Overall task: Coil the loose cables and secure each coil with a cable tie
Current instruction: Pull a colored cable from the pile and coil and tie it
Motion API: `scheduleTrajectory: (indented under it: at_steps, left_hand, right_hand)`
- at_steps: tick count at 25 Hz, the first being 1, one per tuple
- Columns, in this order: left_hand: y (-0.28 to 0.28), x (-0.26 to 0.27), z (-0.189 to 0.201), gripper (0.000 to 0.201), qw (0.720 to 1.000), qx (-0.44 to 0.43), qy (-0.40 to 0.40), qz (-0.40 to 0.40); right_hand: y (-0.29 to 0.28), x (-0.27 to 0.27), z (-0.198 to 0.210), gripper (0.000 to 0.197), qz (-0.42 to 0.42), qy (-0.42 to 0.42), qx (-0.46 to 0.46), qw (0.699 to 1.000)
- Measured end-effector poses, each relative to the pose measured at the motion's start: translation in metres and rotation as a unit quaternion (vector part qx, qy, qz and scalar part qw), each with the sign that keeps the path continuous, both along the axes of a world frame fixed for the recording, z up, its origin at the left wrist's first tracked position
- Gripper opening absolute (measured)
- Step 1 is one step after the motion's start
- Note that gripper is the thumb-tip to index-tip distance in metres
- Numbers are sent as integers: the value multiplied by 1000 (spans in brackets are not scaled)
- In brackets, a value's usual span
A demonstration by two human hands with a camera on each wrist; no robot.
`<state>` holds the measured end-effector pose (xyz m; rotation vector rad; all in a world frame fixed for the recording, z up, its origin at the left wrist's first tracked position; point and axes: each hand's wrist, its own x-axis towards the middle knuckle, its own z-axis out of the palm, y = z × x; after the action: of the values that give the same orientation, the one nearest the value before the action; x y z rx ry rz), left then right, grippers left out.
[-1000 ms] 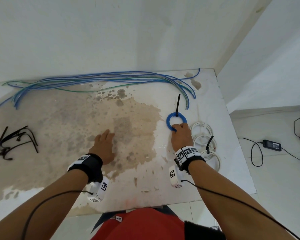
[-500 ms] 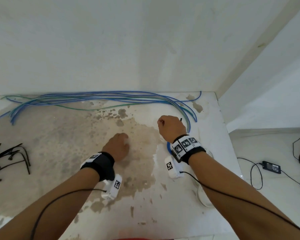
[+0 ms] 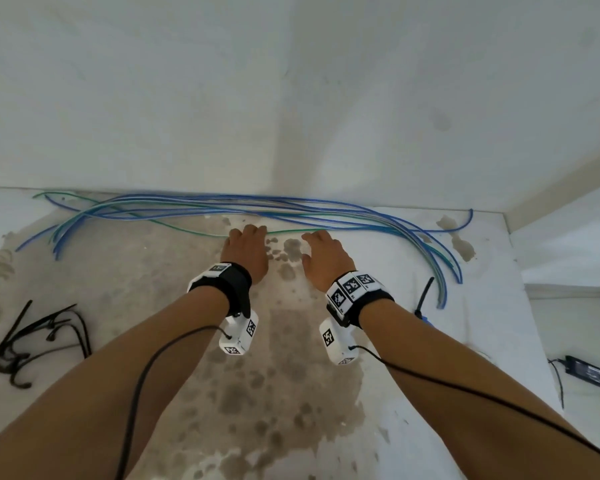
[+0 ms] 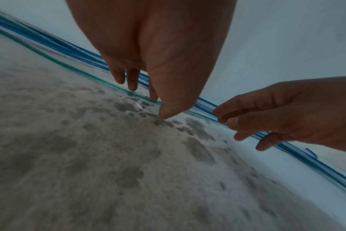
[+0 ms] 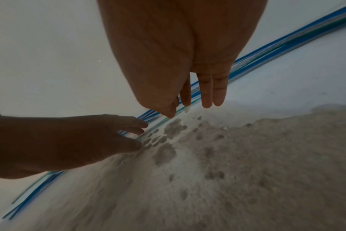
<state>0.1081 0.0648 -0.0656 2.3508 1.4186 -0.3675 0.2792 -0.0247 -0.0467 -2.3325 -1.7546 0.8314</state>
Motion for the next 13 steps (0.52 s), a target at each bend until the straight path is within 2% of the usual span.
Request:
scheduleTrajectory:
  at_steps: [3,6,8,10,13]
  left_hand:
    - [6,-4,-3,40,999,30,-29,-12]
    - [3,-15,-11,32,988,70,-129,-50]
    - [1,-18,-10,25,966,102,-229,-63]
    - [3,-21,0,20,948,114,-289,-64]
    - [19,-46,5,23,944,176,-277,10]
  right_hand:
    - [16,-3,-6,49,-13,-26,10,1000]
    - [21,-3,-12,42,1,-40,20,999]
    - [24,-2,-17,29,-24,-4,67,997]
    - [26,-3,-18,22,-81,57,149,984]
    - [30,2,1,19,-186,128,253,941]
